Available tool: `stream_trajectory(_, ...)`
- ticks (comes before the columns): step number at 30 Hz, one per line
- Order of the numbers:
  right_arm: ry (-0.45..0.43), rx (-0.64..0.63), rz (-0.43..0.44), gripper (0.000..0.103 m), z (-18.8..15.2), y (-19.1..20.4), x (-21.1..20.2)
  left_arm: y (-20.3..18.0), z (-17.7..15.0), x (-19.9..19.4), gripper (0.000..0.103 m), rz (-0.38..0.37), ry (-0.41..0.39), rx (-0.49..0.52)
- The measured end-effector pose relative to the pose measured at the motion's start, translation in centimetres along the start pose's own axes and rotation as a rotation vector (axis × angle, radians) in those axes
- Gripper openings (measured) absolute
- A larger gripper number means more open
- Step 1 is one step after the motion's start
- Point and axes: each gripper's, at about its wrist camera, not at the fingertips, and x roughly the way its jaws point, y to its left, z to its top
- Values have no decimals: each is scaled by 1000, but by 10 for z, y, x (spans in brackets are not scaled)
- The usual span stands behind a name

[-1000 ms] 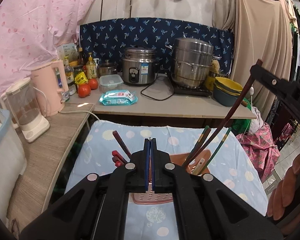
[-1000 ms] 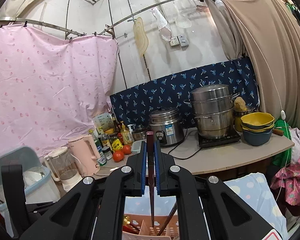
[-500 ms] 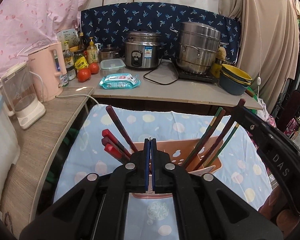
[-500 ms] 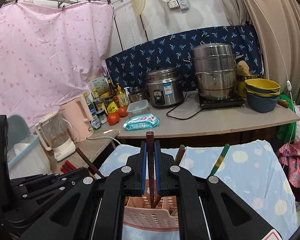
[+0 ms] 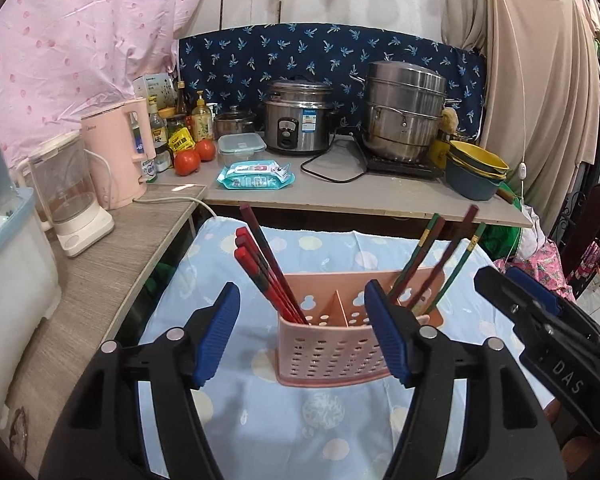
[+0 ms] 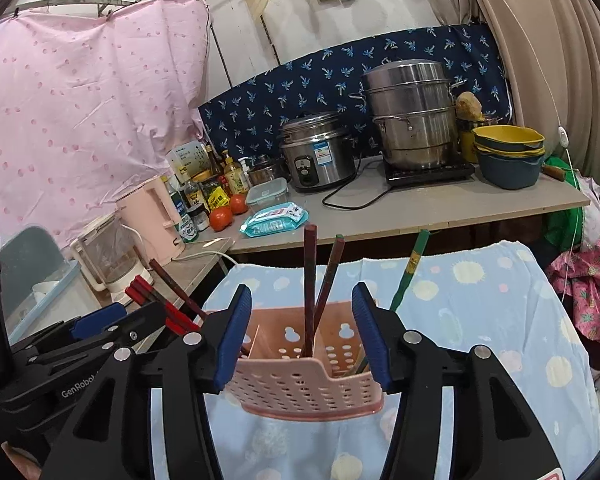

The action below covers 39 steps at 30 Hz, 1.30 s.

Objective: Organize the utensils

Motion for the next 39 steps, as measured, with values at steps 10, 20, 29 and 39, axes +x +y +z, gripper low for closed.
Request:
stream_trajectory(10,83,-49,-59,52,-44,7,-28,-4,-37,-24,83,23,24,7)
stream_trajectory(20,144,-102,-101,58,-79,19,-53,-7,-74,-39,93,23,63,-13)
stream_trajectory(29,174,-110,-136,77,-101,20,-64,-5,-97,-42,95,35,100,-32)
stream_trajectory(39,181,-83,-176,97,-117,9,-71,-3,-111,-44,95,61,128,-41)
